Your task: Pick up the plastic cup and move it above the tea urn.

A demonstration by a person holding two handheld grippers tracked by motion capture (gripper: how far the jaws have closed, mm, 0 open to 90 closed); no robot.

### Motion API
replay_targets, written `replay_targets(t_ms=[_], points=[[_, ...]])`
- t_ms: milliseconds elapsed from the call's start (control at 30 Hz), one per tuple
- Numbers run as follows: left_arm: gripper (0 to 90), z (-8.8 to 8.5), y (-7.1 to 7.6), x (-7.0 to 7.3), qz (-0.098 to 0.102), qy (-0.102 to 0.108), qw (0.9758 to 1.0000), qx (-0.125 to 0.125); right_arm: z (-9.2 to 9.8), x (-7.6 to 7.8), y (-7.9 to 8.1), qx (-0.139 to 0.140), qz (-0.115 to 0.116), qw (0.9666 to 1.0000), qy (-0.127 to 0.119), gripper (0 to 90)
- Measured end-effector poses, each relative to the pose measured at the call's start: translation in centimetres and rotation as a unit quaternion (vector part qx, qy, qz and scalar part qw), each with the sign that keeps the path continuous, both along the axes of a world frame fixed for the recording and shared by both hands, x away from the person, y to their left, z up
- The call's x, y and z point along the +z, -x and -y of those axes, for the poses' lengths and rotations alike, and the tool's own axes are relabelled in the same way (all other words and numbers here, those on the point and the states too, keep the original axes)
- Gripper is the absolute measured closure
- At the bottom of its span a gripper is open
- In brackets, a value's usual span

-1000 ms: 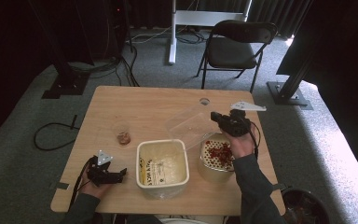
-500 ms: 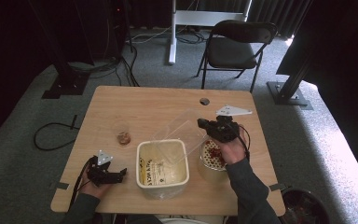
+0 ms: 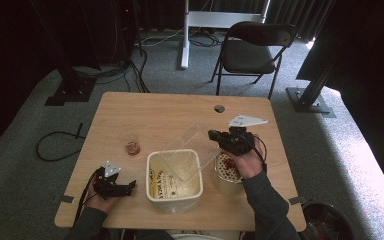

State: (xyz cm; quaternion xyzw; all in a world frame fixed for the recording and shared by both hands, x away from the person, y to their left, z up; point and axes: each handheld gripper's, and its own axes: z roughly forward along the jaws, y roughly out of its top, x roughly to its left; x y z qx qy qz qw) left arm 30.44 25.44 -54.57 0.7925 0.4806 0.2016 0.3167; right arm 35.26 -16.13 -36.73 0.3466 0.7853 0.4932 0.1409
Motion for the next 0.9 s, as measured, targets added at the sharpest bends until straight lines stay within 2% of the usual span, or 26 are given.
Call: replay_targets(t_ms=[33, 67, 133, 167, 267, 333, 500, 667, 900], points=[[7.4, 0.0, 0.0, 0.0, 0.000, 0.000, 1.0000, 0.000, -0.1, 0.0, 0.1, 0.005, -0.003, 1.0000, -0.001, 85.1], [7.4, 0.0, 0.0, 0.0, 0.000, 0.000, 1.0000, 0.000, -0.2, 0.0, 0.1, 0.016, -0.006, 0.9998, -0.004, 79.6], [7.4, 0.0, 0.0, 0.0, 0.000, 0.000, 1.0000, 0.000, -0.3, 0.2, 0.3, 0.040, -0.006, 0.9989, -0.022, 62.3], [7.4, 0.0, 0.0, 0.0, 0.000, 0.000, 1.0000, 0.000, -0.3, 0.4, 0.5, 0.043, -0.002, 0.9987, -0.027, 58.1], [7.4, 0.0, 0.0, 0.0, 0.000, 0.000, 1.0000, 0.000, -0.1, 1.1, 0.8, 0.057, 0.010, 0.9969, -0.053, 54.5], [7.4, 0.0, 0.0, 0.0, 0.000, 0.000, 1.0000, 0.000, 0.3, 1.5, 0.9, 0.067, 0.011, 0.9950, -0.073, 55.6], [7.4, 0.0, 0.0, 0.0, 0.000, 0.000, 1.0000, 0.000, 1.0, 1.6, 1.2, 0.069, 0.017, 0.9940, -0.083, 57.0], [7.4, 0.0, 0.0, 0.0, 0.000, 0.000, 1.0000, 0.000, 1.7, 1.2, 1.2, 0.055, 0.019, 0.9955, -0.075, 57.4], [7.5, 0.0, 0.0, 0.0, 0.001, -0.001, 1.0000, 0.000, 3.3, -0.2, 1.0, 0.013, 0.027, 0.9990, -0.033, 55.7]])
